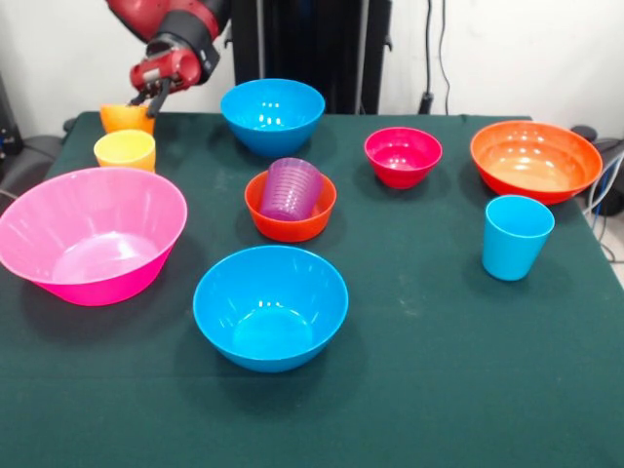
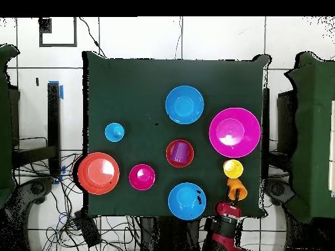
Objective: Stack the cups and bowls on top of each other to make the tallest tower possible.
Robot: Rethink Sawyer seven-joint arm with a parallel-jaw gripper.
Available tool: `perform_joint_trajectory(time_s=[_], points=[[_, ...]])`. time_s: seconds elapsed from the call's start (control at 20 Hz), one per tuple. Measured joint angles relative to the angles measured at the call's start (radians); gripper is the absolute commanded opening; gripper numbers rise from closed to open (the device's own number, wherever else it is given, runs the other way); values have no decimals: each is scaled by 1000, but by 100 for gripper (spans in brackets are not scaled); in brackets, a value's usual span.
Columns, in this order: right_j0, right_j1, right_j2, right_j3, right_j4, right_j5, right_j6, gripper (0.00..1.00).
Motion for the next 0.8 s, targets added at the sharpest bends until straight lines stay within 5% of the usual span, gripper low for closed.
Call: perform_joint_trajectory(time_s=[0.8], points=[[31, 68, -161, -116, 14, -147, 0, 100]])
